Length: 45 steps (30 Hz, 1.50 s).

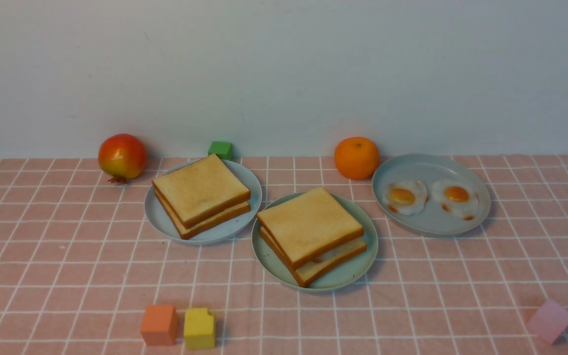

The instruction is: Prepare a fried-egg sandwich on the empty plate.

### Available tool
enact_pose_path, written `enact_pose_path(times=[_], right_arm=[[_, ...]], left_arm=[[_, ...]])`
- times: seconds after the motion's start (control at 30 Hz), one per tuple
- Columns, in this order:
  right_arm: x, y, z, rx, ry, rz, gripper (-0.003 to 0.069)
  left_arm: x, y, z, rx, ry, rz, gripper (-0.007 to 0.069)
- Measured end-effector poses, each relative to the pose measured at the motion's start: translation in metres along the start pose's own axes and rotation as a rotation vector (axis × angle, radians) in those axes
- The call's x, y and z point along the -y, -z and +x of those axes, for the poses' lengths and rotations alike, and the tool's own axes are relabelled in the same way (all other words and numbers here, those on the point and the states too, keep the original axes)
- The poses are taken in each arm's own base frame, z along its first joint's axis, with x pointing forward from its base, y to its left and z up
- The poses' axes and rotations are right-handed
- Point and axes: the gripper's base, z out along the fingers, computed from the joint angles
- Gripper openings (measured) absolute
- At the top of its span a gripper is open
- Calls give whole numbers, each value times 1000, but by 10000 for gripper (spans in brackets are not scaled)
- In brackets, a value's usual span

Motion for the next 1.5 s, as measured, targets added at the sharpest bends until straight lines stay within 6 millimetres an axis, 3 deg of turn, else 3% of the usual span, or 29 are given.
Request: enact_pose_path(times=[1.5], right_arm=[[0, 0, 0, 0, 0, 1, 70]], left_arm=[[0, 0, 0, 0, 3, -1, 13]])
